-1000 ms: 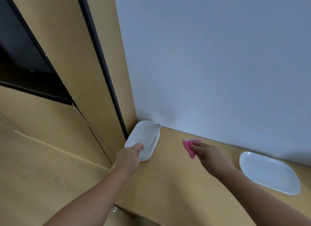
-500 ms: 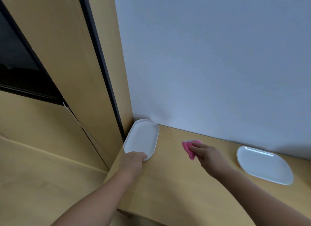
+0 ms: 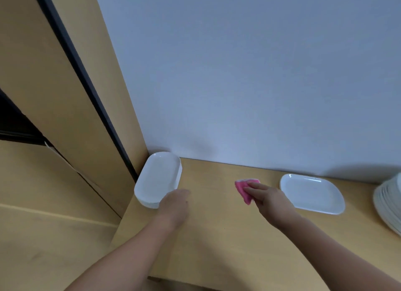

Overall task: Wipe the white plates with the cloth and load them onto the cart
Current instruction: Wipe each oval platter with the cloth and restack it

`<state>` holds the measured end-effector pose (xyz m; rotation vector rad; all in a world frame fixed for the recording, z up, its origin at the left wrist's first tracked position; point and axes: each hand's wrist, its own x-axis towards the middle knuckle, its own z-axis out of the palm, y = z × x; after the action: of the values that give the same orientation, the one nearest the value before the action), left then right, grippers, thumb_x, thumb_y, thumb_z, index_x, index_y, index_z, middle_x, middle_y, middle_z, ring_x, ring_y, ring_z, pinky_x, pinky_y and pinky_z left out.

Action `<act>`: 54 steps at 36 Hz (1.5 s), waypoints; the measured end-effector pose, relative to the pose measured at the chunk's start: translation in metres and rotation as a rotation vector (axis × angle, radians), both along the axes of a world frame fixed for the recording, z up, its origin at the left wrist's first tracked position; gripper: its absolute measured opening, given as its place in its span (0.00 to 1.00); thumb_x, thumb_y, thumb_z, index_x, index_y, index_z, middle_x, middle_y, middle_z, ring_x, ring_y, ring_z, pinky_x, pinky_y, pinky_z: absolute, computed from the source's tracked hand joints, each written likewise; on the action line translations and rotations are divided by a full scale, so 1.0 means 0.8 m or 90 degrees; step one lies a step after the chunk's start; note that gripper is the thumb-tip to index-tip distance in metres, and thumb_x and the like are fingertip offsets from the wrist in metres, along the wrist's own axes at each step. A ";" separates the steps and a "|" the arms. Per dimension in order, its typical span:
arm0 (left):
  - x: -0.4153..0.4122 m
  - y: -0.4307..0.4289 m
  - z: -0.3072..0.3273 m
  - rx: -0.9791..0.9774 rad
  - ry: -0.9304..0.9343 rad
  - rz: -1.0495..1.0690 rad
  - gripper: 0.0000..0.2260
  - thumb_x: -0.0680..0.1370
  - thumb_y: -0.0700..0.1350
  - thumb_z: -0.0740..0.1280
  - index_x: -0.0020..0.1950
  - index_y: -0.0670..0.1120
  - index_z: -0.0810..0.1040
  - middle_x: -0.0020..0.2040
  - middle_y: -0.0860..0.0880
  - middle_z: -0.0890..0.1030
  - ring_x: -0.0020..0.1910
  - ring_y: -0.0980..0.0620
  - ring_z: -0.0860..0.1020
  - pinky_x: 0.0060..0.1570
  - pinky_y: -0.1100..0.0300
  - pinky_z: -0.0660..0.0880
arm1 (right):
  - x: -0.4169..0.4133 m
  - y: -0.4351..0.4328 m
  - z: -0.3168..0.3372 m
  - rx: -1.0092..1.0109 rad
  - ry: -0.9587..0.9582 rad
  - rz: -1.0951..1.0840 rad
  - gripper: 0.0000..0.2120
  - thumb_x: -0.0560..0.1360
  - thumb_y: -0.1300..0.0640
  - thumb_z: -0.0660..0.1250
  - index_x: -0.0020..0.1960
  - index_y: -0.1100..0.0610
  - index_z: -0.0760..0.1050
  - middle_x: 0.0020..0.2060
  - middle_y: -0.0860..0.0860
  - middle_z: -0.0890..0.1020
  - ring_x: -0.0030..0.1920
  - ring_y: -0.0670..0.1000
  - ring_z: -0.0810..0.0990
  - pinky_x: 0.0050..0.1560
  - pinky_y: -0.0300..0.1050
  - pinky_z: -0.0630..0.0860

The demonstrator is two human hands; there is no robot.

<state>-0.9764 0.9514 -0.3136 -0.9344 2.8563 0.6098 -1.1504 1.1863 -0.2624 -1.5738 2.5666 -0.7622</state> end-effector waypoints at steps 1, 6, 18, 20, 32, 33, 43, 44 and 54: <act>-0.012 0.010 0.000 0.010 0.004 -0.019 0.17 0.80 0.40 0.55 0.67 0.46 0.74 0.64 0.49 0.77 0.63 0.47 0.75 0.59 0.53 0.73 | -0.005 0.011 0.001 0.005 -0.004 -0.013 0.14 0.72 0.70 0.66 0.47 0.53 0.81 0.52 0.41 0.82 0.44 0.50 0.80 0.40 0.41 0.76; -0.076 0.070 -0.009 0.031 0.043 -0.085 0.18 0.81 0.44 0.57 0.71 0.48 0.71 0.68 0.49 0.75 0.66 0.49 0.73 0.61 0.56 0.71 | -0.035 0.079 0.001 0.010 -0.032 -0.062 0.14 0.76 0.69 0.63 0.41 0.51 0.76 0.49 0.41 0.81 0.49 0.52 0.80 0.47 0.46 0.79; -0.235 0.216 -0.017 0.222 0.100 0.025 0.09 0.80 0.44 0.62 0.56 0.44 0.78 0.49 0.45 0.81 0.46 0.46 0.78 0.46 0.55 0.76 | -0.107 0.250 -0.005 0.002 -0.062 -0.139 0.16 0.78 0.70 0.60 0.39 0.50 0.69 0.51 0.37 0.77 0.59 0.44 0.77 0.51 0.40 0.73; -0.260 0.229 -0.020 0.267 0.081 0.071 0.08 0.80 0.45 0.61 0.55 0.45 0.77 0.49 0.47 0.80 0.45 0.47 0.78 0.43 0.57 0.75 | -0.117 0.267 -0.007 0.004 -0.067 -0.153 0.15 0.77 0.70 0.61 0.39 0.52 0.71 0.49 0.40 0.78 0.56 0.48 0.79 0.49 0.40 0.73; -0.344 0.267 -0.045 0.340 -0.023 0.149 0.07 0.77 0.44 0.67 0.39 0.43 0.76 0.31 0.43 0.83 0.28 0.47 0.80 0.35 0.59 0.76 | -0.172 0.305 -0.024 0.034 -0.063 -0.134 0.11 0.74 0.71 0.64 0.41 0.56 0.75 0.46 0.46 0.77 0.42 0.53 0.76 0.37 0.48 0.76; -0.346 0.268 -0.045 0.331 -0.037 0.147 0.08 0.76 0.42 0.66 0.36 0.43 0.76 0.29 0.44 0.82 0.27 0.49 0.79 0.34 0.60 0.76 | -0.175 0.307 -0.026 0.035 -0.061 -0.132 0.11 0.73 0.71 0.64 0.42 0.55 0.75 0.45 0.46 0.77 0.41 0.53 0.76 0.37 0.49 0.77; -0.364 0.278 -0.025 0.377 -0.050 0.233 0.08 0.69 0.32 0.58 0.39 0.38 0.77 0.34 0.41 0.81 0.36 0.41 0.82 0.35 0.57 0.77 | -0.190 0.311 -0.035 0.031 -0.033 -0.116 0.13 0.69 0.72 0.68 0.47 0.57 0.80 0.50 0.48 0.82 0.44 0.54 0.81 0.34 0.47 0.78; -0.365 0.279 -0.022 0.390 -0.032 0.238 0.08 0.70 0.32 0.57 0.41 0.39 0.76 0.38 0.41 0.81 0.38 0.40 0.83 0.35 0.56 0.78 | -0.191 0.311 -0.034 0.029 -0.028 -0.114 0.13 0.68 0.72 0.69 0.47 0.57 0.81 0.51 0.49 0.82 0.44 0.54 0.81 0.34 0.45 0.78; -0.348 0.279 -0.010 0.449 0.051 0.238 0.18 0.70 0.30 0.56 0.53 0.42 0.79 0.51 0.42 0.82 0.46 0.40 0.81 0.38 0.51 0.83 | -0.195 0.306 -0.021 0.035 0.008 -0.091 0.13 0.66 0.74 0.69 0.45 0.59 0.81 0.47 0.51 0.82 0.42 0.55 0.81 0.31 0.45 0.77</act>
<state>-1.2550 1.1748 -0.3216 -1.2936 2.2157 1.5713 -1.3064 1.4313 -0.2794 -1.3966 2.7084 -0.6882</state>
